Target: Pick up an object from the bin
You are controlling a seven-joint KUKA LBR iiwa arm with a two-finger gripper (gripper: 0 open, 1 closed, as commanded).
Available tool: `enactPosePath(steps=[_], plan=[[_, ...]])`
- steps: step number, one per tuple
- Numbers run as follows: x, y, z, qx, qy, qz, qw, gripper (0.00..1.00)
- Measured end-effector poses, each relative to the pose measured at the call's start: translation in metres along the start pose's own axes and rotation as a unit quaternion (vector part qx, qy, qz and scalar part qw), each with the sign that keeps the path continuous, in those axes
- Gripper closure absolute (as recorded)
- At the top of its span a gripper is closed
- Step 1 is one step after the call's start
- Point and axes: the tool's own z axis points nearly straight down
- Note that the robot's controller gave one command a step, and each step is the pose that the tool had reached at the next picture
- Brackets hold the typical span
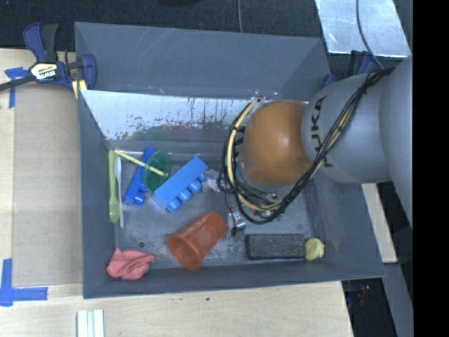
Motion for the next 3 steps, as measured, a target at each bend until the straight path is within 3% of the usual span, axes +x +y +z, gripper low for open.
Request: enactPosePath(steps=[1, 2, 3], plan=[[0.014, 0.005, -0.014, 0.000, 0.0007, -0.009, 1.0000, 0.00], [0.027, 0.047, -0.002, 0.000, 0.0003, -0.030, 0.9996, 0.00], [0.010, 0.025, -0.050, 0.001, -0.0007, 0.095, 0.9955, 0.00]])
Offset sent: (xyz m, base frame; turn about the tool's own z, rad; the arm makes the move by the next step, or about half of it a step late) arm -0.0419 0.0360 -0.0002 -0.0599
